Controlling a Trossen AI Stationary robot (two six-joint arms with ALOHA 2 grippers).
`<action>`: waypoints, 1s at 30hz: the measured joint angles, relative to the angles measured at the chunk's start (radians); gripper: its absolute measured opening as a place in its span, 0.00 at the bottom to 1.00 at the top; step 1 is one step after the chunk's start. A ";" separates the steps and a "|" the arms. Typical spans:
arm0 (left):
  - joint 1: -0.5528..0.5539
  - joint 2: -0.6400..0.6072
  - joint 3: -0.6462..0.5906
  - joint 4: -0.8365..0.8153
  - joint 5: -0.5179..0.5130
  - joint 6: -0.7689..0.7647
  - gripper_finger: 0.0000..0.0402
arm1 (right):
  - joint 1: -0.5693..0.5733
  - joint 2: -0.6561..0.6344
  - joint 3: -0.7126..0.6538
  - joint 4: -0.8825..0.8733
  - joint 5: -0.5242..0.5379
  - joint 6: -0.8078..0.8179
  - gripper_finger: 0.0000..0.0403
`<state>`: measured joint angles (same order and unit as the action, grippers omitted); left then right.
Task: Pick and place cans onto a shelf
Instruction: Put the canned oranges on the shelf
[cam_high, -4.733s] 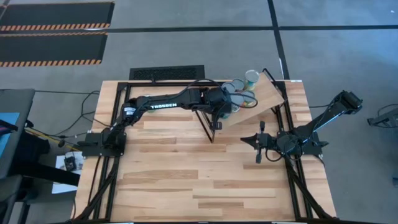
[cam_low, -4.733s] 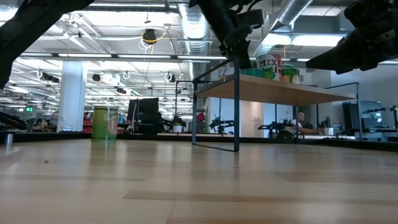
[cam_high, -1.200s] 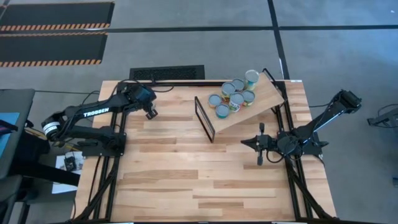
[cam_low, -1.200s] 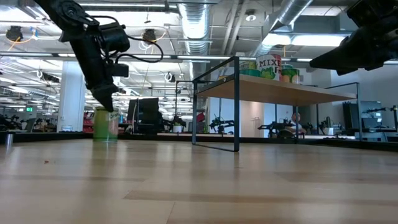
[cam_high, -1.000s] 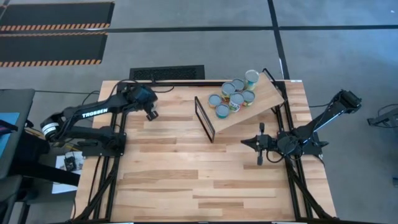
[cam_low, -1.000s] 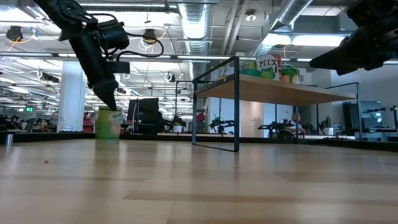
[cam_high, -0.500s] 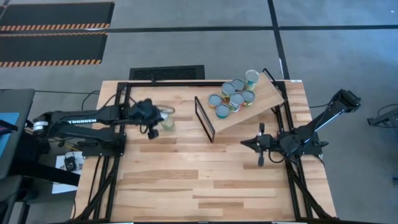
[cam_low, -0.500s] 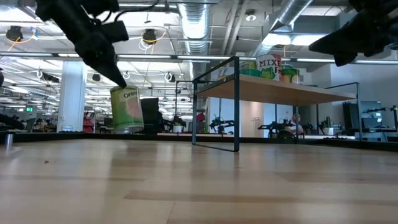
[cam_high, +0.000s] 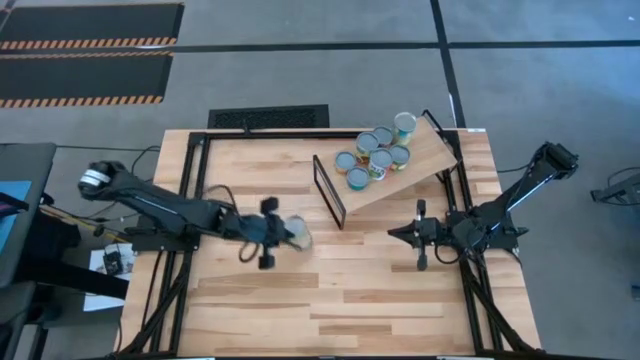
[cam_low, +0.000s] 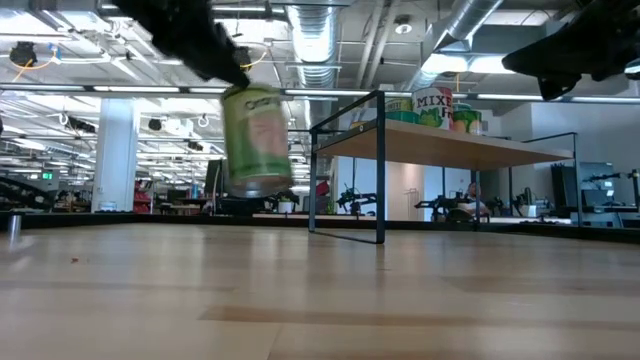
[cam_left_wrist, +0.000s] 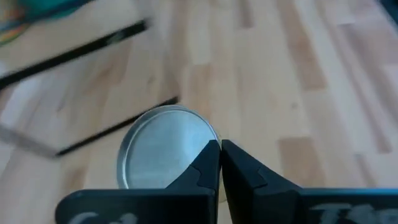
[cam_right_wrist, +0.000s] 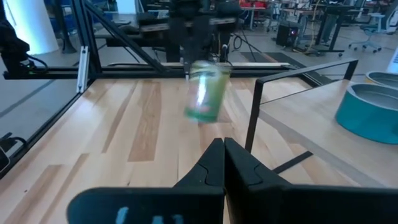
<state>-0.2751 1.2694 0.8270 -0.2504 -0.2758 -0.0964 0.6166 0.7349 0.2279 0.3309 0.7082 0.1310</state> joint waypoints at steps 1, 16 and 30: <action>-0.018 0.039 0.027 0.017 0.000 0.009 0.00 | 0.000 0.000 0.000 0.000 0.000 0.000 0.03; -0.063 0.590 0.558 0.040 0.005 0.198 0.00 | 0.078 0.000 0.000 -0.003 -0.002 -0.009 0.03; -0.004 0.813 0.816 0.027 -0.001 0.327 0.00 | 0.097 0.000 0.000 0.004 0.006 -0.028 0.03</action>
<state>-0.2786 2.0827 1.6428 -0.2231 -0.2772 0.2310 0.7138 0.7345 0.2276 0.3347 0.7143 0.1032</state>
